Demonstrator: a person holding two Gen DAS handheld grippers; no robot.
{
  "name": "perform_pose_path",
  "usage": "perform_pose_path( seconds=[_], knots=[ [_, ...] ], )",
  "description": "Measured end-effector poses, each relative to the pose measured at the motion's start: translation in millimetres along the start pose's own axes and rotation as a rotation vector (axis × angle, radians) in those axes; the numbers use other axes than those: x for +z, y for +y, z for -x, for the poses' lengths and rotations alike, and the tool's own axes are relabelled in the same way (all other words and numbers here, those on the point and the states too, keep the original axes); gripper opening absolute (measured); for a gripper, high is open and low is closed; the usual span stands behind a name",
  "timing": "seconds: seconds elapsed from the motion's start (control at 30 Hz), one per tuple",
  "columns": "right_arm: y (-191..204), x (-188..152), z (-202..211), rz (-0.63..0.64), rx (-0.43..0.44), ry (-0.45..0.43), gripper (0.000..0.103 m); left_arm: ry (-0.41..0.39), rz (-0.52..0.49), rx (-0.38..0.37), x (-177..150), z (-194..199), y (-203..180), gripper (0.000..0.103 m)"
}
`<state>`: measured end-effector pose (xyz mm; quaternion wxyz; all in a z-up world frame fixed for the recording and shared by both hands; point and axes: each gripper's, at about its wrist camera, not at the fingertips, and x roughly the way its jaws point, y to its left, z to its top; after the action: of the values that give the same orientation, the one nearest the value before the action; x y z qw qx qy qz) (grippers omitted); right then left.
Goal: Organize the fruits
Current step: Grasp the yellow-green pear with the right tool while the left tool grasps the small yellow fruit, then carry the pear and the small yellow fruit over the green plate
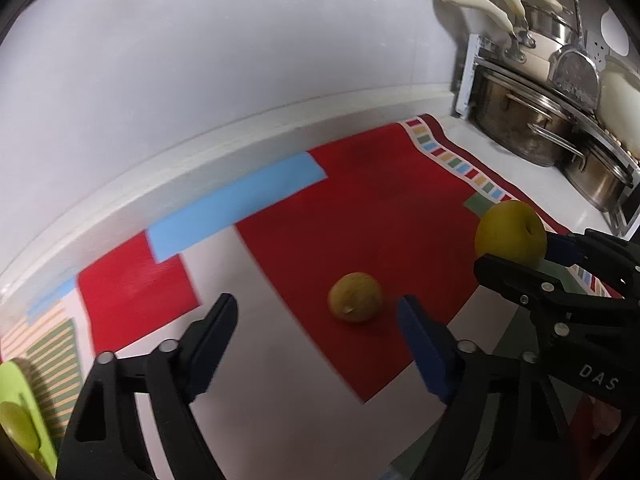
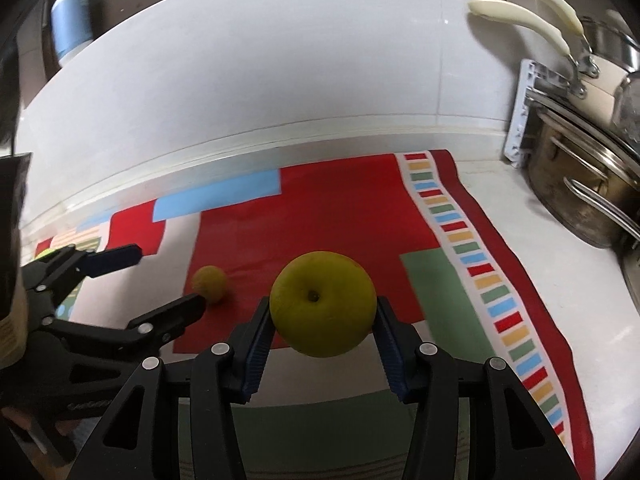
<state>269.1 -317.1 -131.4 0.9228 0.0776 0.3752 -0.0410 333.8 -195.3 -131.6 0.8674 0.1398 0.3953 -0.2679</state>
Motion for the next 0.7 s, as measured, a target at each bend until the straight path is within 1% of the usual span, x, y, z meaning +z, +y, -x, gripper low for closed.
perform_pose_path(
  seconds=[0.03, 0.1, 0.13, 0.2, 0.23, 0.3, 0.37, 0.47, 0.6, 0.7],
  knots=[
    [-2.1, -0.1, 0.0, -0.002, -0.005, 0.0, 0.05, 0.005, -0.001, -0.004, 1.3, -3.1, -2.0, 0.075],
    [-6.0, 0.6, -0.7, -0.004, -0.013, 0.0, 0.05, 0.014, -0.004, -0.015, 3.6, -9.1, -5.5, 0.065],
    [-7.5, 0.6, -1.0, -0.007, -0.014, 0.0, 0.05, 0.019, -0.004, -0.024, 4.6, -11.4, -6.9, 0.062],
    [-10.5, 0.6, -2.4, -0.015, -0.016, 0.003, 0.05, 0.031, -0.003, -0.037, 6.2, -15.7, -9.4, 0.051],
    [-11.6, -0.3, -2.5, -0.017, -0.016, 0.004, 0.05, 0.035, -0.004, -0.04, 6.5, -17.6, -10.5, 0.047],
    [-12.8, -1.5, -3.4, -0.02, -0.017, 0.004, 0.05, 0.048, -0.008, -0.048, 6.2, -20.8, -12.5, 0.034],
    [-13.8, -2.4, -3.8, -0.021, -0.019, 0.004, 0.05, 0.041, -0.008, -0.049, 5.8, -20.6, -13.3, 0.03],
    [-14.1, -3.3, -3.4, -0.021, -0.017, 0.004, 0.05, 0.042, -0.003, -0.054, 5.6, -18.9, -12.8, 0.03],
    [-12.6, -3.1, -0.8, -0.021, -0.01, -0.001, 0.05, 0.022, 0.009, -0.05, 5.6, -8.1, -11.1, 0.03],
    [-9.8, -2.0, 3.7, -0.021, -0.003, -0.007, 0.05, -0.002, 0.019, -0.034, 5.8, 4.5, -9.3, 0.03]
  ],
)
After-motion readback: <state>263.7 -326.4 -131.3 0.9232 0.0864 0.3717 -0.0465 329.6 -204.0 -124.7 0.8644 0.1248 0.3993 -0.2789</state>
